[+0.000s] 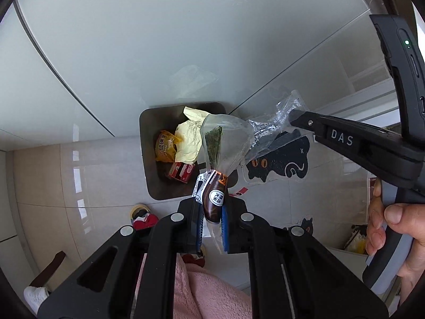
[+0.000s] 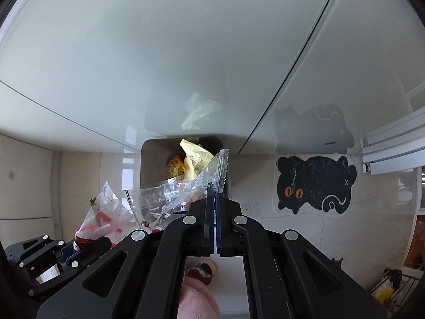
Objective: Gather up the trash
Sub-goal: 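Carry both plastic wrappers down to the bin and release them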
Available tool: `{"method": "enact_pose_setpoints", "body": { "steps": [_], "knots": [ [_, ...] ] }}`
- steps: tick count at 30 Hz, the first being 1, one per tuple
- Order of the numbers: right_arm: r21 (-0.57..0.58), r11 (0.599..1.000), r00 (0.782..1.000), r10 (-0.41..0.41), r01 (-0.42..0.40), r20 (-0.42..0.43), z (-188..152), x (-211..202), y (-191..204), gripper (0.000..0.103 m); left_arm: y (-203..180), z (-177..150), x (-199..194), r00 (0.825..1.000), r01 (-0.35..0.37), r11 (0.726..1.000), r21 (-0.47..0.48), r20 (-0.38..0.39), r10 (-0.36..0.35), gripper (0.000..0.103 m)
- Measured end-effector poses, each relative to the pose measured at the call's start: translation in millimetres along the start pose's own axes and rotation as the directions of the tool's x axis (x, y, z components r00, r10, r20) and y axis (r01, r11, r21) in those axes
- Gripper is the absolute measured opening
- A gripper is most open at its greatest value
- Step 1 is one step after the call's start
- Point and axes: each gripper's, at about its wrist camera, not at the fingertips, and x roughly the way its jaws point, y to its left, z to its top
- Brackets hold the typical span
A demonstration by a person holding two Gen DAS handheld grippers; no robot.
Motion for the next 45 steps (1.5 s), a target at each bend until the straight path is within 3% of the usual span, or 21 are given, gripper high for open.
{"method": "enact_pose_setpoints", "body": {
  "steps": [10,17,19,20,21,25,30,40,43,45],
  "knots": [
    [0.004,0.997,0.994,0.078,-0.078,-0.077,13.0,50.9,11.0,0.006,13.5,6.7,36.8,0.999,0.018,0.999,-0.033,-0.038,-0.019,0.013],
    [0.036,0.991,0.985,0.131,-0.127,-0.117,23.6,64.4,6.6,0.008,19.8,13.8,37.9,0.999,0.028,0.998,-0.053,-0.035,-0.03,0.033],
    [0.042,0.991,0.984,0.134,-0.129,-0.115,26.8,64.7,5.3,0.021,19.9,15.3,35.9,0.999,0.027,0.998,-0.056,-0.033,-0.029,0.037],
    [0.047,0.989,0.983,0.144,-0.14,-0.111,28.0,63.8,4.7,0.043,19.5,15.8,34.5,0.999,0.024,0.998,-0.057,-0.032,-0.026,0.043],
    [0.053,0.987,0.983,0.154,-0.149,-0.103,29.1,63.0,3.5,0.057,19.5,16.3,33.2,0.999,0.023,0.998,-0.058,-0.028,-0.025,0.047],
    [0.063,0.987,0.984,0.152,-0.146,-0.098,34.6,60.6,0.6,0.056,18.3,18.7,26.2,1.0,0.007,0.999,-0.051,-0.016,-0.007,0.053],
    [0.078,0.983,0.981,0.172,-0.165,-0.089,37.9,51.1,-5.5,0.06,14.8,22.9,19.2,1.0,-0.005,0.999,-0.045,-0.005,0.005,0.069],
    [0.108,0.98,0.983,0.174,-0.168,-0.055,31.2,8.1,-25.3,0.06,1.3,22.3,-13.0,0.999,-0.027,0.999,-0.018,0.021,0.027,0.082],
    [0.129,0.975,0.982,0.184,-0.179,-0.03,24.0,-21.3,-33.7,0.067,-4.2,18.4,-41.0,0.999,-0.028,0.999,-0.016,0.045,0.029,0.09],
    [0.138,0.972,0.981,0.192,-0.19,0.0,18.8,-46.2,-37.6,0.078,-8.3,16.5,-63.2,0.997,-0.024,1.0,-0.013,0.068,0.025,0.094]
  ]
}}
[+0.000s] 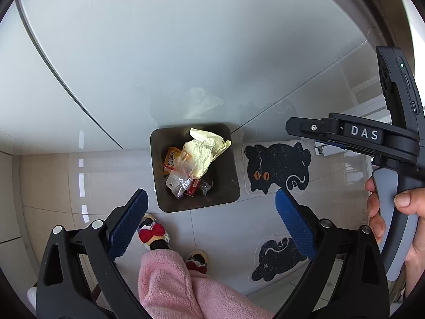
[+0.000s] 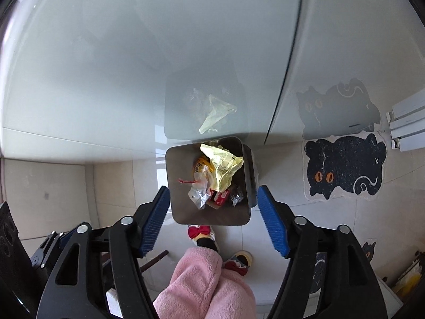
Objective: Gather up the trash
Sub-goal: 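Carry both plastic wrappers down to the bin and release them, then raise both tools back up to the counter trash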
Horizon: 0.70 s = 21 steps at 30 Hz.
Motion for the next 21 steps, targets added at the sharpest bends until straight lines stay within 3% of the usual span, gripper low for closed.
{"method": "enact_pose_setpoints", "body": {
  "steps": [5,14,21],
  "knots": [
    [-0.017,0.999,0.996,0.037,-0.036,0.086,-12.4,-70.9,7.7,0.096,-11.1,5.5,-67.0,0.996,-0.015,1.0,0.026,0.089,0.013,0.095],
    [-0.047,0.999,0.968,0.02,-0.008,0.25,0.4,-171.5,18.3,0.097,-30.0,33.2,-179.7,0.961,0.001,0.997,0.071,0.277,-0.02,0.095],
    [-0.083,0.996,0.927,0.023,0.009,0.373,24.9,-223.2,44.4,0.097,-25.3,62.2,-230.0,0.917,-0.041,0.996,0.085,0.399,0.004,0.095]
  ]
}}
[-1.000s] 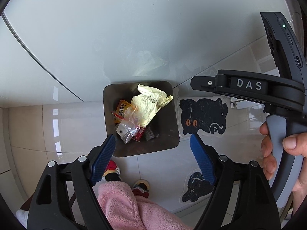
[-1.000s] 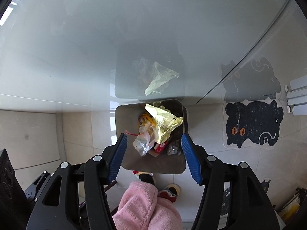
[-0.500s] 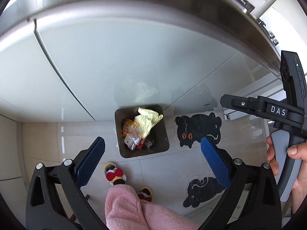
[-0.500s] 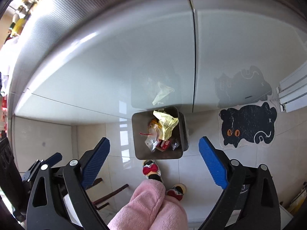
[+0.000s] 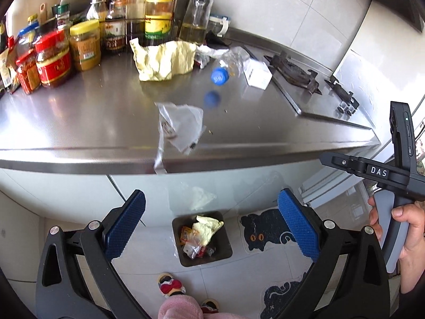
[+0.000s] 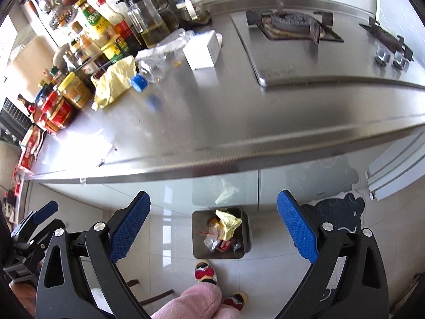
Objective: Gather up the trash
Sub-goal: 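Raise both tools back up to the counter trash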
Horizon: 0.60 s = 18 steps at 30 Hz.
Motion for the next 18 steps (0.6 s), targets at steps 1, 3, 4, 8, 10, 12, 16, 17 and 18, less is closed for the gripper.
{"method": "enact_pose_setpoints", "body": {
  "steps": [1,3,4,8,10,12,16,17,18],
  "knots": [
    [-0.002,1.0,1.0,0.0,0.0,0.012,5.6,-1.1,3.7,0.097,3.7,7.0,-2.3,1.0,-0.006,1.0,-0.001,0.016,0.006,0.095],
    [-0.006,1.0,0.999,-0.006,0.006,0.033,17.6,-0.9,10.3,0.097,11.7,20.0,-4.7,0.998,-0.027,1.0,-0.007,0.048,0.027,0.095],
    [-0.007,1.0,0.999,-0.01,0.01,0.041,24.4,0.8,14.3,0.097,15.3,26.3,-5.3,0.998,-0.037,0.999,-0.006,0.058,0.038,0.095],
    [-0.015,1.0,0.998,-0.002,0.003,0.067,50.1,7.4,29.3,0.097,31.0,46.4,4.6,0.997,-0.053,0.999,0.007,0.06,0.053,0.095],
    [-0.023,1.0,0.997,0.004,-0.002,0.079,62.0,13.4,39.0,0.097,37.0,53.1,14.3,0.998,-0.05,0.999,0.015,0.047,0.049,0.095],
    [-0.021,0.999,0.996,0.039,-0.038,0.086,74.2,20.6,49.7,0.097,42.7,56.0,25.4,0.999,-0.033,0.999,0.018,0.026,0.033,0.094],
    [-0.021,0.997,0.994,0.074,-0.072,0.082,98.6,43.4,74.1,0.095,50.6,60.0,50.9,0.999,0.002,1.0,0.031,-0.034,0.0,0.086],
    [-0.021,0.997,0.994,0.079,-0.078,0.075,103.4,50.0,79.9,0.09,51.9,61.4,56.4,0.999,0.014,0.999,0.036,-0.047,-0.013,0.082],
    [-0.021,0.996,0.994,0.086,-0.085,0.066,108.3,57.8,85.6,0.084,53.1,62.1,61.0,0.998,0.022,0.999,0.041,-0.054,-0.019,0.082]
  ]
}}
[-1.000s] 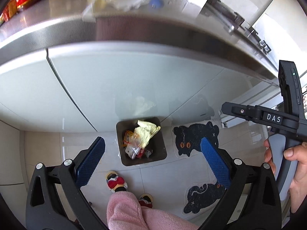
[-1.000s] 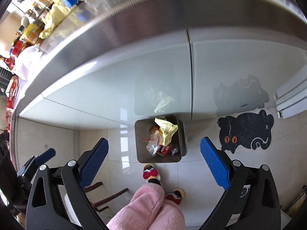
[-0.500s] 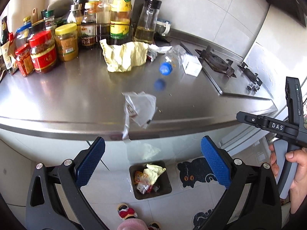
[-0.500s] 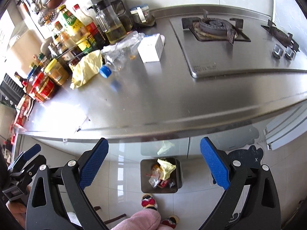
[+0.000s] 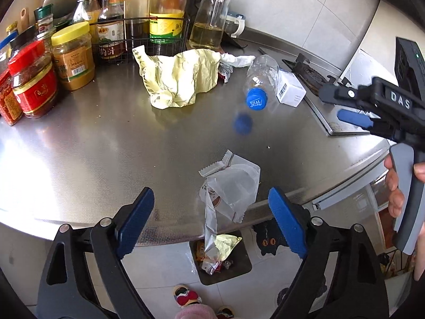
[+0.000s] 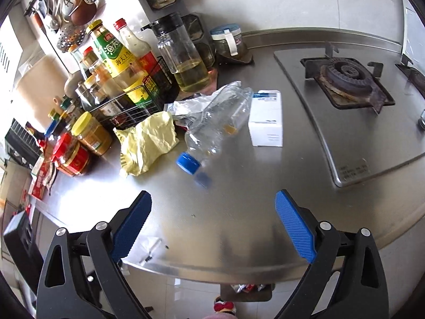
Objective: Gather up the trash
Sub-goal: 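Raise both tools back up to the counter trash, then grasp the white plastic bag with the left tool while the right tool grasps the bottle cap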
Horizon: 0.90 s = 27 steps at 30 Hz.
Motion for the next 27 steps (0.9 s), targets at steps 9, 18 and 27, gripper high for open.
{"method": "enact_pose_setpoints", "body": {
  "steps": [9,18,27],
  "knots": [
    [0.054,0.998,0.997,-0.029,0.032,-0.069,14.4,68.3,25.8,0.064,1.7,9.5,24.4,0.998,0.061,0.997,0.052,-0.03,-0.06,0.077],
    [0.104,0.989,0.992,-0.099,0.107,-0.079,13.5,93.6,23.8,0.036,13.5,21.7,31.0,0.992,0.123,0.991,0.061,-0.03,-0.122,0.064],
    [0.031,0.99,0.99,-0.138,0.139,-0.021,11.2,71.8,24.5,0.035,13.0,30.9,35.2,0.985,0.172,0.982,0.072,-0.046,-0.169,0.027]
  ]
}}
